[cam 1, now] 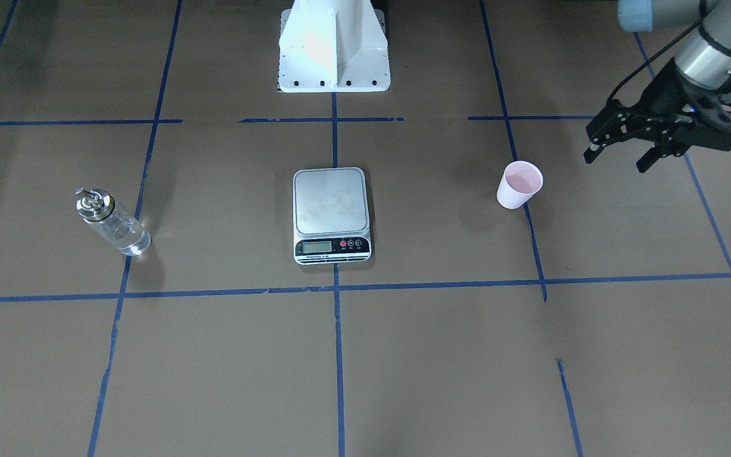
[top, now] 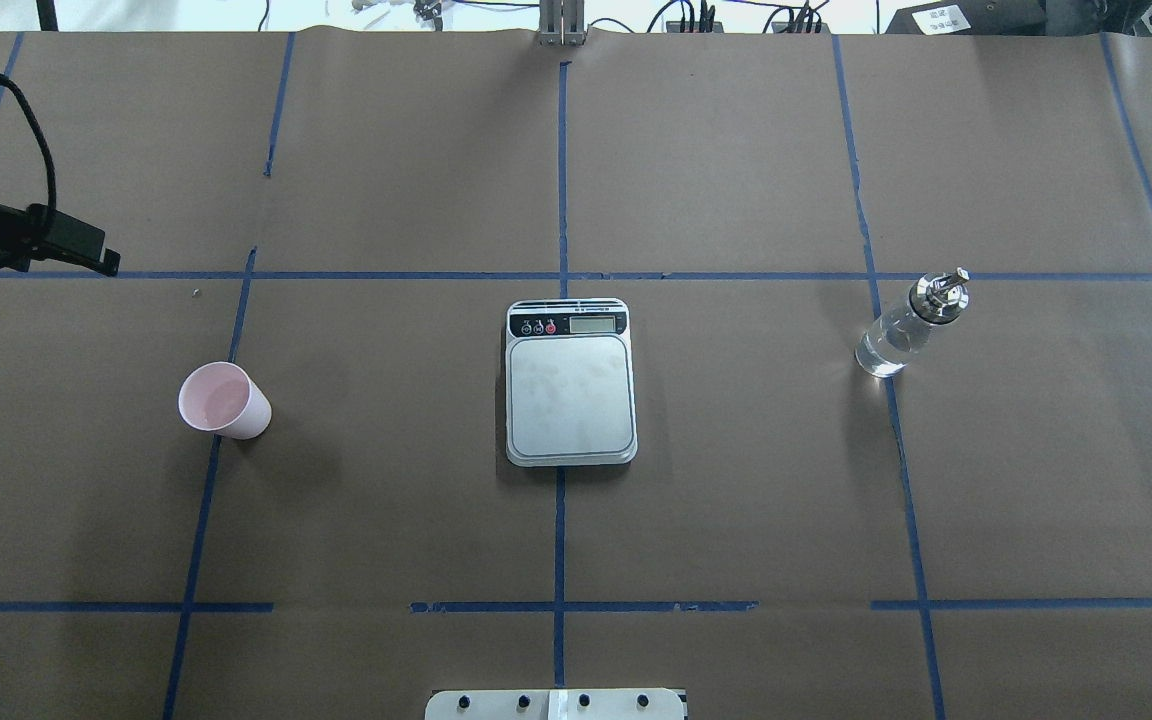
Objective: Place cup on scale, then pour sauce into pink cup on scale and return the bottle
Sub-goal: 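Move the left gripper down to the pink paper cup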
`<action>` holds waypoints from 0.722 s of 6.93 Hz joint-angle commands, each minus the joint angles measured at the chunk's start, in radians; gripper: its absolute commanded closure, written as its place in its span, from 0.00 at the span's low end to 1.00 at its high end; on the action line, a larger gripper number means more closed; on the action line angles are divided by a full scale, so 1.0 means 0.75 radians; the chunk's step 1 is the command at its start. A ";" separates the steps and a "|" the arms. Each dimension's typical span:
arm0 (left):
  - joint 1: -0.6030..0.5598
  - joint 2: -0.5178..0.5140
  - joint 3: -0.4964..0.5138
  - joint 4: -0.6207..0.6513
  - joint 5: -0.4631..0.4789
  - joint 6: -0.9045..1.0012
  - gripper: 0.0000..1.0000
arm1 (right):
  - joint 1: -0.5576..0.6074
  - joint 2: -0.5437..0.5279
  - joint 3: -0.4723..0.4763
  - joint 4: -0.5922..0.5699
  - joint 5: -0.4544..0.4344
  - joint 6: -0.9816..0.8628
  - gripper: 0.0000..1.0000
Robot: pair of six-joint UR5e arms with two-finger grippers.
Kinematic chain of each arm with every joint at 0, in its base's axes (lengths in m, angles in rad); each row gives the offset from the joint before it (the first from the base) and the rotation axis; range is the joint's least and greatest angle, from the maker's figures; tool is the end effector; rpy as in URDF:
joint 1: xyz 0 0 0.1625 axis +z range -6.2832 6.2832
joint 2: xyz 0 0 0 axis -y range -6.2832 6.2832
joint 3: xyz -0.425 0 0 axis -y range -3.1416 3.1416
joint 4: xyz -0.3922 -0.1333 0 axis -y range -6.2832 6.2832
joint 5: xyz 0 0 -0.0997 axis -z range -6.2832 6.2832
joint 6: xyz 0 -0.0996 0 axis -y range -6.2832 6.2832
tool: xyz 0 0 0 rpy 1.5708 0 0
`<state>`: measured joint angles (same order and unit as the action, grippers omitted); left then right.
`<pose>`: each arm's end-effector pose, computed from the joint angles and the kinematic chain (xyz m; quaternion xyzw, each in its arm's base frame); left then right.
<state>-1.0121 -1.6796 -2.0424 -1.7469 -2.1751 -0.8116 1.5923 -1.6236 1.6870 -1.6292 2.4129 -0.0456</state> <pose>0.2015 -0.4671 0.3611 0.0980 0.4372 -0.0029 0.8940 0.0691 -0.4676 0.6279 0.0160 -0.4084 -0.0120 0.9126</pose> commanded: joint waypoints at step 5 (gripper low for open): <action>0.298 0.135 0.131 -0.331 0.257 -0.555 0.00 | 0.008 -0.003 0.023 0.000 -0.002 0.000 0.00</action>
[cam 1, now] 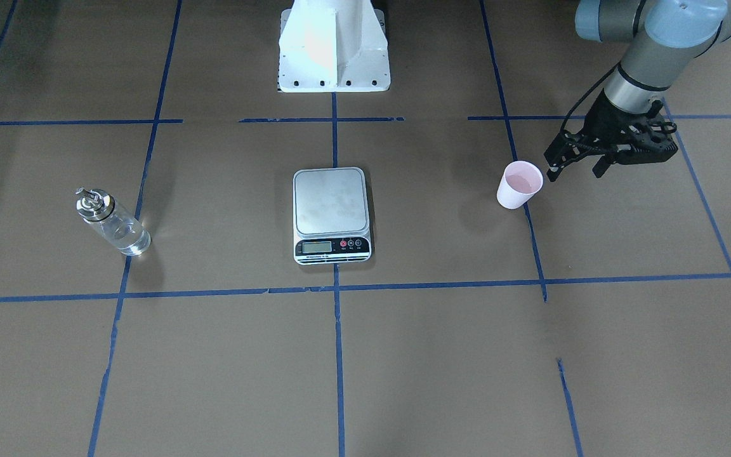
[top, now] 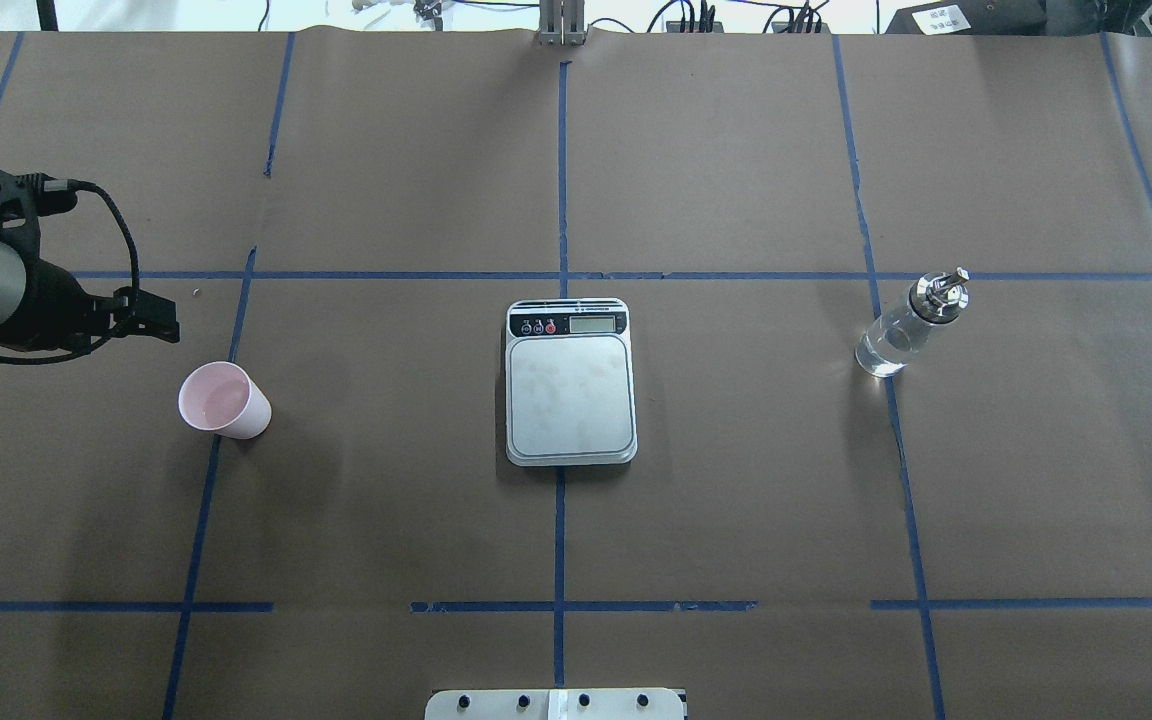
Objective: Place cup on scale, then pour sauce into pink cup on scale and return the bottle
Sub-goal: 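Move the left gripper down to the pink paper cup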
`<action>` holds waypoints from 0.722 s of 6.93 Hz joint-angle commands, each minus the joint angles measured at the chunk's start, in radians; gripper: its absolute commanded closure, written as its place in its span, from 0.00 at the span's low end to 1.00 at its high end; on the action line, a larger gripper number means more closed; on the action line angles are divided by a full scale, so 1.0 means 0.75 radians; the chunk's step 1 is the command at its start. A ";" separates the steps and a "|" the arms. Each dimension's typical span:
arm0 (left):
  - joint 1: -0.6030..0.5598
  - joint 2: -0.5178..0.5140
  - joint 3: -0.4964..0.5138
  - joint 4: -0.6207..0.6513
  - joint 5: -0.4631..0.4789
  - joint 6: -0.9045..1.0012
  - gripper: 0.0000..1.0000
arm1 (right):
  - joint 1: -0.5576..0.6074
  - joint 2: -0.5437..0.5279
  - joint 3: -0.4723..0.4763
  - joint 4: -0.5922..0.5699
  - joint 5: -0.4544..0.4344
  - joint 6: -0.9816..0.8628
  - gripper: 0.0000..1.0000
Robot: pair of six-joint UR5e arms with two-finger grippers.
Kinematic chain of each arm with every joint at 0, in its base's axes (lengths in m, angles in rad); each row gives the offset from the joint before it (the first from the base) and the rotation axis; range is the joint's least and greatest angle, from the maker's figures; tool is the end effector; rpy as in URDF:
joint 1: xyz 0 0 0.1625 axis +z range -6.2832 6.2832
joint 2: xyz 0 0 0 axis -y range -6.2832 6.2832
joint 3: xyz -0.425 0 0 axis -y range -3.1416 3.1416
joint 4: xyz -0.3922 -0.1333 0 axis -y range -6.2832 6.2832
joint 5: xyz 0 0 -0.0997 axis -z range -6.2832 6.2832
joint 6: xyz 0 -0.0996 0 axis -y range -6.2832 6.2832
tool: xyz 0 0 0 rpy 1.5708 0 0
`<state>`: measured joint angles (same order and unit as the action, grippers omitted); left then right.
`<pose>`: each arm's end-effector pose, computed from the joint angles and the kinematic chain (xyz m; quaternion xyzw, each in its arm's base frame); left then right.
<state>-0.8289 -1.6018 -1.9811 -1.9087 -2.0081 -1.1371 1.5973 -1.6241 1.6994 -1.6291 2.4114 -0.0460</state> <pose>0.2721 -0.4317 0.4139 0.0569 0.4177 -0.0965 0.9016 0.0715 -0.4675 0.6221 0.0225 -0.4075 -0.0124 0.9129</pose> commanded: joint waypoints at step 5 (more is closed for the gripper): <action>0.168 0.001 0.089 -0.118 0.057 -0.200 0.00 | 0.001 -0.005 0.002 0.000 -0.012 0.000 0.00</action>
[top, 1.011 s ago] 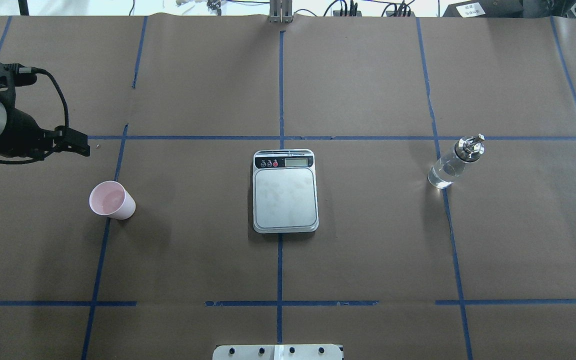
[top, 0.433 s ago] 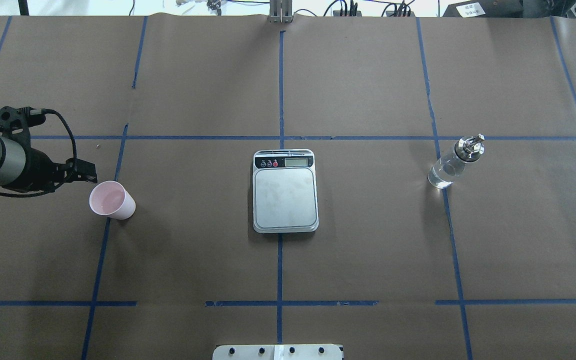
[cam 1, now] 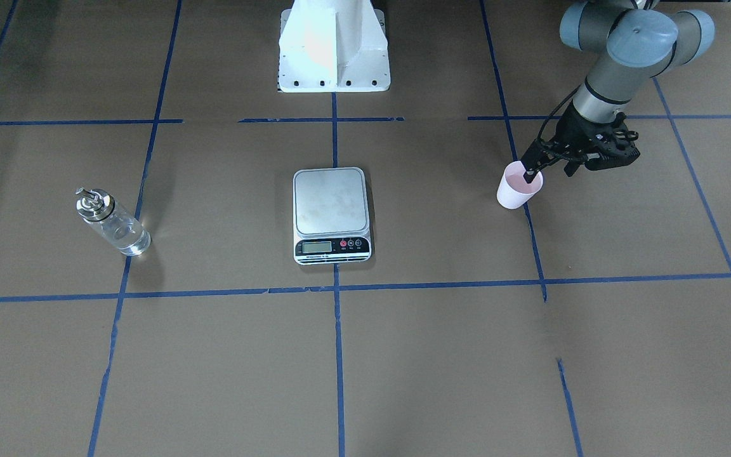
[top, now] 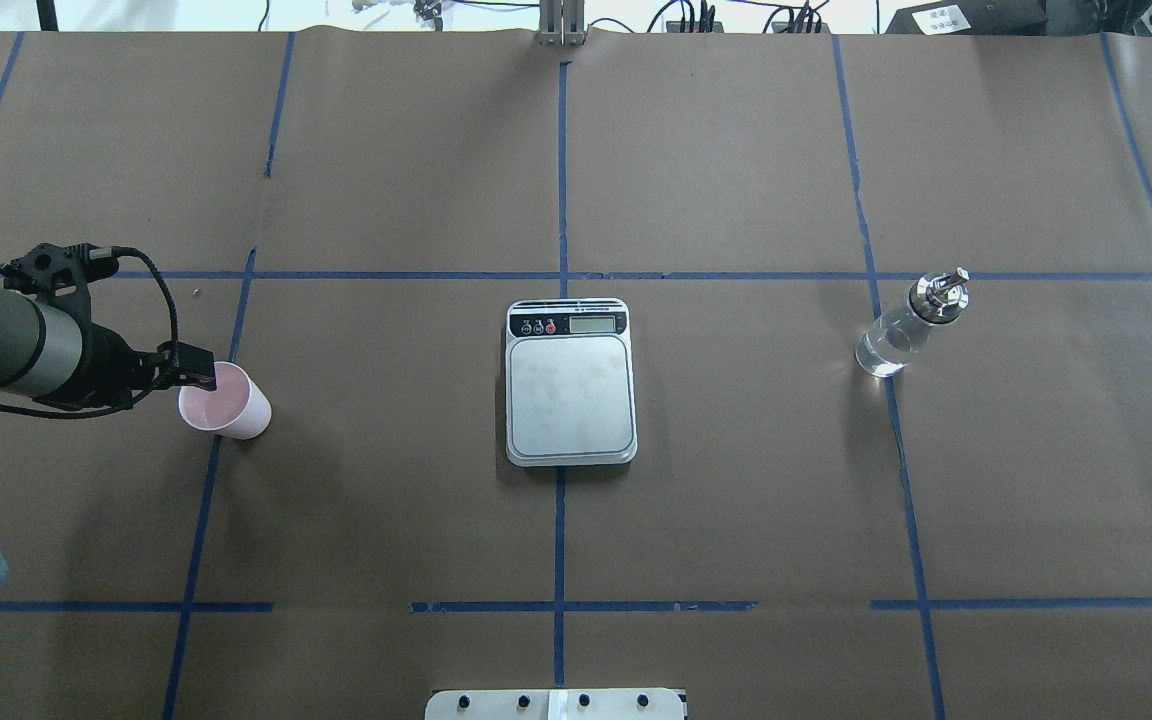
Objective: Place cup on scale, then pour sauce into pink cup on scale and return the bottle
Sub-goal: 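Move the left gripper down to the pink paper cup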
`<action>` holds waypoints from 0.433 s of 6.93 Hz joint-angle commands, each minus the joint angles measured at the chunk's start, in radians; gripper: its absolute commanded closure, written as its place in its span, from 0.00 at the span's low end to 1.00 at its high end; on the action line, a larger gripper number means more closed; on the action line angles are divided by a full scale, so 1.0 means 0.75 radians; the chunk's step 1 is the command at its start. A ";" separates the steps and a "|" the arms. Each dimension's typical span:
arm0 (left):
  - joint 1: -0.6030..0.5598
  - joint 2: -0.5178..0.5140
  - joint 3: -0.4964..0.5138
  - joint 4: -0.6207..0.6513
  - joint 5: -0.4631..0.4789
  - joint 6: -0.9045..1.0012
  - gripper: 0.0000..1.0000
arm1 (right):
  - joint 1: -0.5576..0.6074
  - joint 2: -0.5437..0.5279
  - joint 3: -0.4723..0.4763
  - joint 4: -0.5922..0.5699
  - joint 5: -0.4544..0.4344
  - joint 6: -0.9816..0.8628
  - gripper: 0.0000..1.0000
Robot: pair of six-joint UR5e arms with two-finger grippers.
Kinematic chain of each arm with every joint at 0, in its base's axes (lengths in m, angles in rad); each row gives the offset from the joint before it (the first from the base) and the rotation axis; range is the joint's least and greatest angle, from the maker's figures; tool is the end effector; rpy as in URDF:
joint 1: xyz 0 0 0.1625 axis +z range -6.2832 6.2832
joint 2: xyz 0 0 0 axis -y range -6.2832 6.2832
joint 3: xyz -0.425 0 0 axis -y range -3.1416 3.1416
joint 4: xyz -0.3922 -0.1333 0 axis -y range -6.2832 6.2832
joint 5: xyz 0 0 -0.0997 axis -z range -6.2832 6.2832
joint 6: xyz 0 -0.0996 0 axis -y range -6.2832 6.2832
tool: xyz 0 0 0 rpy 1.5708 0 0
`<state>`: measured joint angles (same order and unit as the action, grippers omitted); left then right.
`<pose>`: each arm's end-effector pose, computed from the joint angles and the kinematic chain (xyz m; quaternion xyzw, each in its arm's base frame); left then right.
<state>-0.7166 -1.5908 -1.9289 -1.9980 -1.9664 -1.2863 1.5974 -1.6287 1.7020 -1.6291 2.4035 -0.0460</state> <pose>0.3210 -0.4055 0.4344 0.0258 0.4239 -0.1182 0.8976 0.0720 -0.4655 0.6236 0.0215 -0.4039 -0.0119 0.9145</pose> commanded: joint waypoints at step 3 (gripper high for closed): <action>0.033 -0.045 0.058 0.007 0.006 0.001 0.06 | -0.001 0.002 -0.003 0.000 -0.002 0.000 0.00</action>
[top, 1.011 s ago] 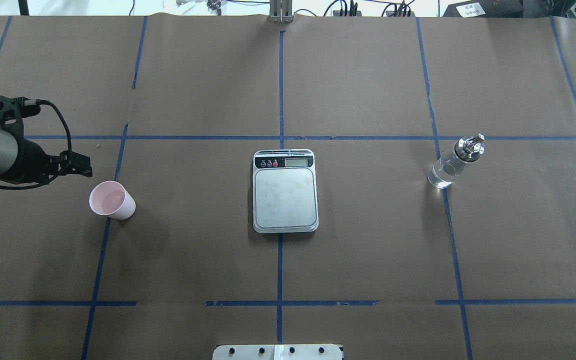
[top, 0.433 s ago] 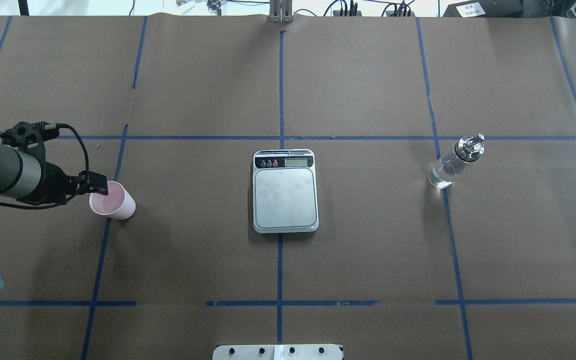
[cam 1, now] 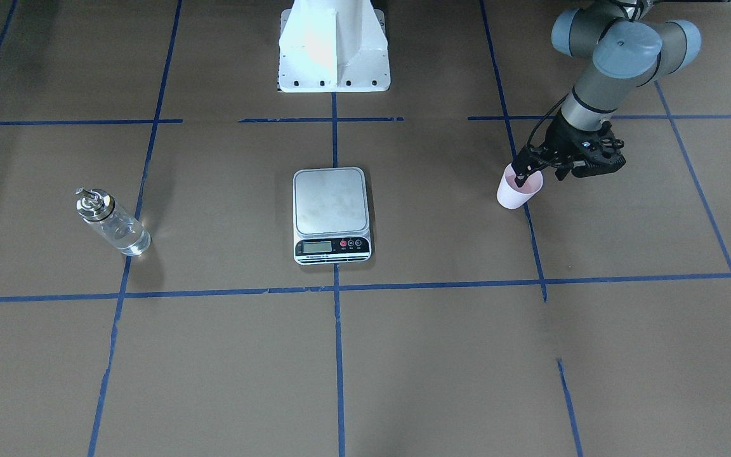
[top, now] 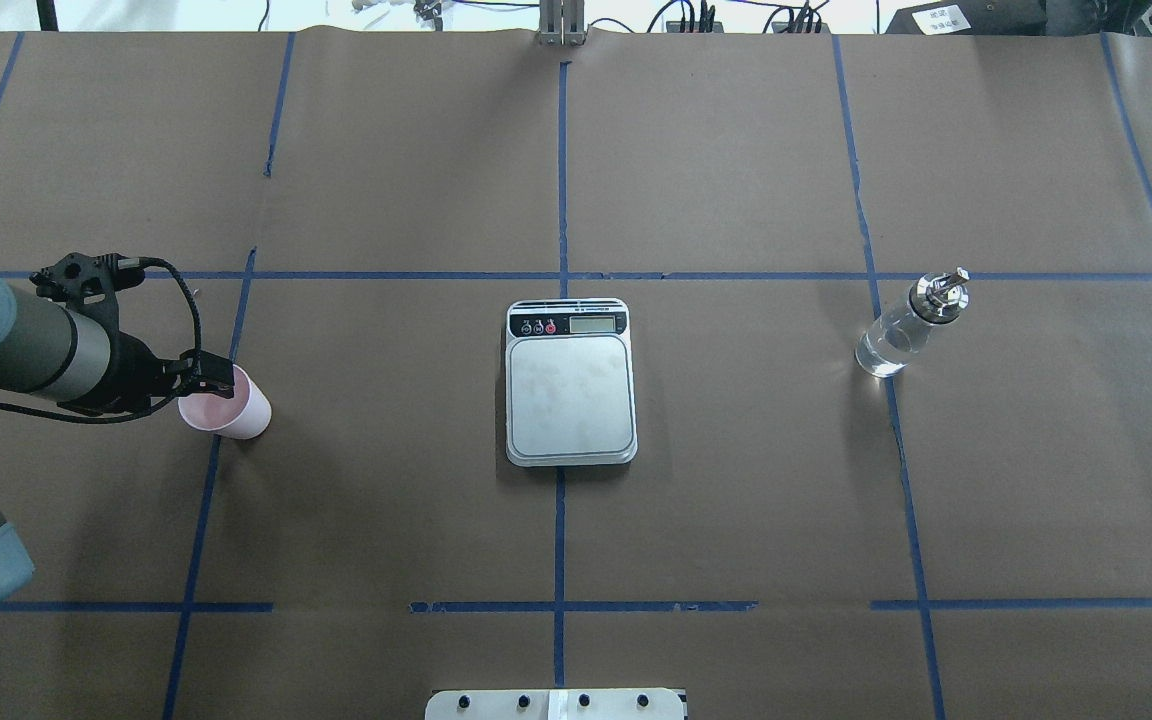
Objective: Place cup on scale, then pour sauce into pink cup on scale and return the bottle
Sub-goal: 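Close the left gripper around the pink cup's rim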
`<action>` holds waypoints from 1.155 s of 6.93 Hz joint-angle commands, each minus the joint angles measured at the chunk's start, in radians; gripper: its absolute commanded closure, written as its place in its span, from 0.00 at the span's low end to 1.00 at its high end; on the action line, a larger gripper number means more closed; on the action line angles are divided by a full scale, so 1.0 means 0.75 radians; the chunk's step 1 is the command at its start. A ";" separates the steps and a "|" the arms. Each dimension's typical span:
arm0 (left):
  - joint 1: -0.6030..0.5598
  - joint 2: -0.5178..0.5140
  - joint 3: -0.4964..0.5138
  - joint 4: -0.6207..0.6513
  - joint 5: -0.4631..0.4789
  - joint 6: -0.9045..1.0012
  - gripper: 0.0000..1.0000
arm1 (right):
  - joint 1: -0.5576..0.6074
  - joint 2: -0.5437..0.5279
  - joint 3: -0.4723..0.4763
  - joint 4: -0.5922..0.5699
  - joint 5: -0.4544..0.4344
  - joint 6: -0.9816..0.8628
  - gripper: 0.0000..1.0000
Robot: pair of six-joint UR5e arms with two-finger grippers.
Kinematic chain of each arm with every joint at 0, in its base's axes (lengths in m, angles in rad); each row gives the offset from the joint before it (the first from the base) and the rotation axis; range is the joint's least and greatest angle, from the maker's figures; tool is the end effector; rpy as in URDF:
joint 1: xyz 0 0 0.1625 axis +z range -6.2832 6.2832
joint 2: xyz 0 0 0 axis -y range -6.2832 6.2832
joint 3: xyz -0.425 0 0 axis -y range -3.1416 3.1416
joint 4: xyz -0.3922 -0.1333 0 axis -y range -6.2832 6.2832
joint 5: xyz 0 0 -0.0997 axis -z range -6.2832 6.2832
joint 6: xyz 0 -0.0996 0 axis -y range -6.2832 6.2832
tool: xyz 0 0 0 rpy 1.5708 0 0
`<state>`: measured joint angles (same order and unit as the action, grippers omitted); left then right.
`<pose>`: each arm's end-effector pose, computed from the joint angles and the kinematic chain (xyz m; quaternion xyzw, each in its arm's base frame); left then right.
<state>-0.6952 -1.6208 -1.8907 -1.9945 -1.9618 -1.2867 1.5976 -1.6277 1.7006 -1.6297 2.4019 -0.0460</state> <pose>0.3402 -0.4079 0.4387 0.0202 0.4188 -0.1112 0.9010 0.0722 -0.4658 0.6240 0.0211 -0.4032 -0.0116 0.9148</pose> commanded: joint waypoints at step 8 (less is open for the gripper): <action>-0.036 -0.208 -0.344 0.604 -0.098 -0.011 1.00 | 0.001 0.002 0.005 -0.003 0.015 0.000 0.00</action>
<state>-0.7109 -1.6748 -2.0829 -1.7302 -2.0211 -1.2934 1.5984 -1.6246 1.7041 -1.6316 2.4118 -0.0460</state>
